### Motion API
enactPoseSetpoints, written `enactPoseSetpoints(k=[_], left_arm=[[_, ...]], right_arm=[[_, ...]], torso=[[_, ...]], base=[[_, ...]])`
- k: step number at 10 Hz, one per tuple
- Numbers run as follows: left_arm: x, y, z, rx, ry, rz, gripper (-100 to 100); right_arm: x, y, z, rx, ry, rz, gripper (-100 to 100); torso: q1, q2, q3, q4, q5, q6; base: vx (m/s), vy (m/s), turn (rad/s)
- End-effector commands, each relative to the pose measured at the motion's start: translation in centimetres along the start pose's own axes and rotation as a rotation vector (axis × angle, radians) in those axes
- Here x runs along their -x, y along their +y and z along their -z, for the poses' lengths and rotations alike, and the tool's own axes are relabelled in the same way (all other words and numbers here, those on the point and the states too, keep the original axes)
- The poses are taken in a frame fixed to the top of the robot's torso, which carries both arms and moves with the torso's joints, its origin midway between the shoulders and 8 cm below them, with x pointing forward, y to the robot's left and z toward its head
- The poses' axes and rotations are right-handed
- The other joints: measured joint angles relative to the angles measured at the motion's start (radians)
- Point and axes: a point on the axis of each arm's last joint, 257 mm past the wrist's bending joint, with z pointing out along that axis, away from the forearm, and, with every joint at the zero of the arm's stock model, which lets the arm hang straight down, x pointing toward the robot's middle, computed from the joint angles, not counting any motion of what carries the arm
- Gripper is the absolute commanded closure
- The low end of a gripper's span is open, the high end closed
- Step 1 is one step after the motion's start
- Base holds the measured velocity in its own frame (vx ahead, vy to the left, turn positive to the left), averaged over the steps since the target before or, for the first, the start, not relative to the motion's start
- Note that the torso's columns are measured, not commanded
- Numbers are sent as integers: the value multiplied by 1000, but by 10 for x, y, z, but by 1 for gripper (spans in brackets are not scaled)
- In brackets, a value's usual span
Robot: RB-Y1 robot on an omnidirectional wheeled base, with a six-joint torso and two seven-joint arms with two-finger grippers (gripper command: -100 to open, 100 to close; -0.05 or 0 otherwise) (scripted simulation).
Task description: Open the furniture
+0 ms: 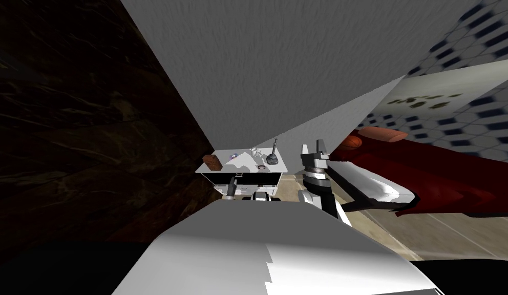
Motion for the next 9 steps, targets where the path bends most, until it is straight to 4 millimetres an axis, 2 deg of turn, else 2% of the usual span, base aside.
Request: enactPoseSetpoints(k=[1, 3, 5, 6, 7, 9], left_arm=[[21, -2, -7, -4, 18, -42, -100], [13, -3, -18, -8, 16, -18, -100], [13, -7, -36, -14, 24, -8, -100], [13, -7, -36, -14, 24, -8, -100], [-1, -7, -44, -14, 20, 28, -100], [-24, -8, -49, -15, 9, 82, -100]], right_arm=[[0, 0, 0, 0, 0, 0, 0], [0, 0, 0, 0, 0, 0, 0], [0, 0, 0, 0, 0, 0, 0], [0, 0, 0, 0, 0, 0, 0], [0, 0, 0, 0, 0, 0, 0], [0, 0, 0, 0, 0, 0, 0]], torso=[[0, 0, 0, 0, 0, 0], [-1, 0, 0, 0, 0, 0], [-2, 0, 0, 0, -1, 0], [-1, 1, 1, 0, 0, 0], [2, 0, 0, 0, 0, 0], [1, -2, -1, -1, 0, 0]], base=[[-28, -32, 34], [-37, -50, 46], [-63, -92, 69], [-63, -63, 25], [-51, -50, 45], [-31, -37, 25]])
